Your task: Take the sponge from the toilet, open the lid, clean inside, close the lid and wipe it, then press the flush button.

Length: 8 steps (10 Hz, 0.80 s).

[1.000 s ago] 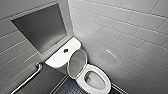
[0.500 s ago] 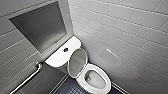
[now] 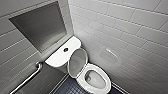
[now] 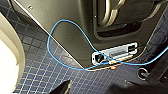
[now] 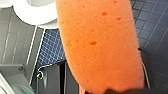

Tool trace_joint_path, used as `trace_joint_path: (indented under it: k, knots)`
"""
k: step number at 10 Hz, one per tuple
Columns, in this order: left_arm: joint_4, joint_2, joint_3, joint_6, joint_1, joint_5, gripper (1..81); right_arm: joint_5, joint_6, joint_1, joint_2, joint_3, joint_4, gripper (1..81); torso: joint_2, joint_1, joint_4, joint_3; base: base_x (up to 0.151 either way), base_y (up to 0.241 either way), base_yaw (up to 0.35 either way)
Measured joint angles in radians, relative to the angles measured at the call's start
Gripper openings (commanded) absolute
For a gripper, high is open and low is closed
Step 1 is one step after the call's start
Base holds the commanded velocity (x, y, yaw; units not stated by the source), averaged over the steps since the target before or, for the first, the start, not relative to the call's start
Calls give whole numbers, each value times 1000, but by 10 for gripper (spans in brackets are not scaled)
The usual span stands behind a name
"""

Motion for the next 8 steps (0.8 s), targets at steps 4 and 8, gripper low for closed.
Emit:
trace_joint_path:
  k: [4, 8]
  knots:
    - [0, 3, 0, 0, 0, 2, 811, -53, -11, -14, -57, 34, 164, 10, 0, 0, 0, 0, 0, 0, 0]
    - [-1, 9, 0, 0, 0, 1, 811, -57, -104, 107, -97, 87, 314, 10, 0, 0, 0, 0, 0, 0, 0]
